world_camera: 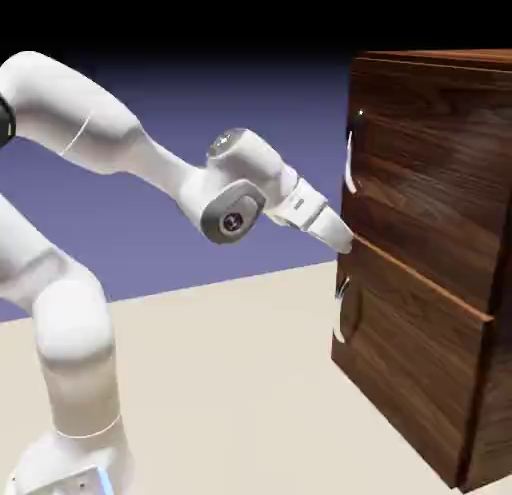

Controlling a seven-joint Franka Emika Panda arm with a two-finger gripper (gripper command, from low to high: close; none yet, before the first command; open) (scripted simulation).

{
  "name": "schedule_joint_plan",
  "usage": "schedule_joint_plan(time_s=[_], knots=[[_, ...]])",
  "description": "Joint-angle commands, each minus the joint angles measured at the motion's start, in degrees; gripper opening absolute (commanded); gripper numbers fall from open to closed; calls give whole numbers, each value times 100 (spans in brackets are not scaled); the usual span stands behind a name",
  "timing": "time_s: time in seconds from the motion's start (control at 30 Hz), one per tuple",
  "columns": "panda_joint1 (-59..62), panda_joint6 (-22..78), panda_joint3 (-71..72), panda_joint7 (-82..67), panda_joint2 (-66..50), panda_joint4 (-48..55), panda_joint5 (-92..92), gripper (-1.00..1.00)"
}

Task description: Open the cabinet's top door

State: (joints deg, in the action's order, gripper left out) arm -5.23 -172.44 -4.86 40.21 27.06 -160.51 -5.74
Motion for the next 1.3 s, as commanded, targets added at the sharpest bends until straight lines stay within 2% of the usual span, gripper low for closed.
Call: schedule_joint_plan(time_s=[0.0, 1.27], knots=[[-169, 58, -180, -83, -208, 18, -213, 0], [-6571, 2272, -7025, -3247, -8100, 715, -8302, 0]])
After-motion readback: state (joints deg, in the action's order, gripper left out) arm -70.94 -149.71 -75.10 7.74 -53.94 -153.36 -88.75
